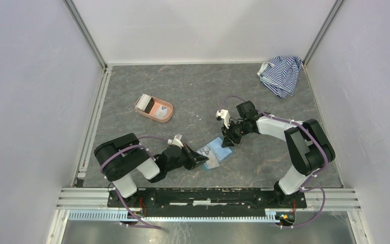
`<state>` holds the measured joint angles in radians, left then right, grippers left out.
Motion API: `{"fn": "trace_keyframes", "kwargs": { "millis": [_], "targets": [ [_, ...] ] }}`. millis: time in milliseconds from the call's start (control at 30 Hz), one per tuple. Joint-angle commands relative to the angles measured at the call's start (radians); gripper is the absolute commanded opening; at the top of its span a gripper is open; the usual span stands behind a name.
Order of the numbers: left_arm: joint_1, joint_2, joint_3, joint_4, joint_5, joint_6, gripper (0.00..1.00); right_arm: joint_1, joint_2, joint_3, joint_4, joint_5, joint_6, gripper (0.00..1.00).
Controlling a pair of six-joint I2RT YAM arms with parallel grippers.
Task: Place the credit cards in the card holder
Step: Insert the credit card into the card holder.
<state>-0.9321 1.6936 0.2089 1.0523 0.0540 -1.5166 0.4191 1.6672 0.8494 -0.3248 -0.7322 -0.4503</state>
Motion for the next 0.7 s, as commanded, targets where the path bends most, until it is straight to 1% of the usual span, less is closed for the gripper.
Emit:
{"fn": "trace_keyframes", "kwargs": {
  "millis": [0, 200, 367, 667],
  "targets": [
    [0.018, 0.014, -0.002, 0.013, -0.01, -0.024, 0.02, 0.005, 0.0, 0.034, -0.002, 0.01, -0.014, 0.27],
    [0.07, 0.003, 0.01, -0.019, 0.026, 0.016, 0.02, 0.005, -0.004, 0.036, -0.004, 0.008, -0.016, 0.27],
    [0.09, 0.013, 0.043, -0.038, 0.078, 0.056, 0.02, 0.006, -0.01, 0.037, -0.005, 0.008, -0.018, 0.27],
    [0.108, 0.093, 0.043, 0.033, 0.132, 0.075, 0.02, 0.005, -0.015, 0.037, -0.007, 0.007, -0.018, 0.27]
  ]
}}
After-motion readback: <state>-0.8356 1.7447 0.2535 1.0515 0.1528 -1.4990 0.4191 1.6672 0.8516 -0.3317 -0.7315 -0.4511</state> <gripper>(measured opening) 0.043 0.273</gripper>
